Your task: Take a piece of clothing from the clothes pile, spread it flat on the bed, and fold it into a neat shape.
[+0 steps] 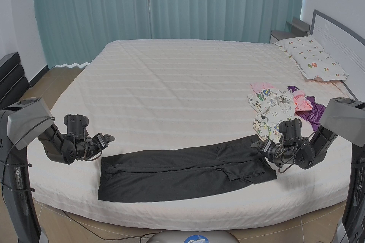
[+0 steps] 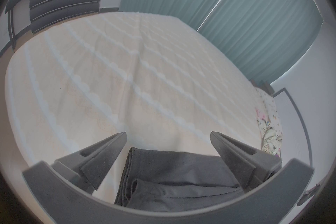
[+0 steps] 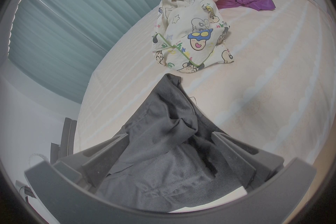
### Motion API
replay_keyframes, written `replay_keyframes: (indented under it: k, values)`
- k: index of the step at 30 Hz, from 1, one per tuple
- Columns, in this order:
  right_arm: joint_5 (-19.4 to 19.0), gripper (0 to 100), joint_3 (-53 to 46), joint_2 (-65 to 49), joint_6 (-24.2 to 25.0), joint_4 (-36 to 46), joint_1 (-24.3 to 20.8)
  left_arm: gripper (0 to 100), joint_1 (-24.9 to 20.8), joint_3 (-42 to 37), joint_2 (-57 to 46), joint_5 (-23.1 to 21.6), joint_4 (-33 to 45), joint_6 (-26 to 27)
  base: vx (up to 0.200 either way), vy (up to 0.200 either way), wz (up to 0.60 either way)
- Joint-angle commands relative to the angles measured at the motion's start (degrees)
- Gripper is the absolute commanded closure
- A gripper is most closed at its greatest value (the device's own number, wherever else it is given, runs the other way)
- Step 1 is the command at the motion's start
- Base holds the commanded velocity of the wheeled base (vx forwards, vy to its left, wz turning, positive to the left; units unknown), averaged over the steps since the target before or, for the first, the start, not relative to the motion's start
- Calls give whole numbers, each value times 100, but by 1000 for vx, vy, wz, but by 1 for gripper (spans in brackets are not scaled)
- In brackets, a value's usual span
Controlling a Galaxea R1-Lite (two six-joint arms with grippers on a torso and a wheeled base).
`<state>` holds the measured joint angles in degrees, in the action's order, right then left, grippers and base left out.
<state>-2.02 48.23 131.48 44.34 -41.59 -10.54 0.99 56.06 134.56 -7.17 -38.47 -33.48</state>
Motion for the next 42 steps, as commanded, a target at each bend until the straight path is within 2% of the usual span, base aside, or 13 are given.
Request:
replay_keyframes:
  k: [1, 14, 15, 25, 33, 42]
  values:
    - [-17, 0, -33, 1, -13, -7, -18, 0, -11, 80, 378, -13, 42, 34, 0, 0, 0]
    - [-17, 0, -120, 1, -101, -68, -27, 0, -2, 54, 440, -4, 50, 43, 0, 0, 0]
    - [-17, 0, -120, 10, -109, -94, -27, 100, -2, 54, 457, -4, 50, 43, 0, 0, 0]
    - [-17, 0, -182, -8, -109, -130, -18, 100, -2, 62, 483, 58, 33, 16, 0, 0, 0]
    - [-17, 0, -235, -43, -109, -138, 9, 100, 86, 106, 448, 304, -196, -906, 0, 0, 0]
    - [-17, 0, -243, -43, -109, -165, 9, 100, 288, 115, 457, 339, -354, -942, 0, 0, 0]
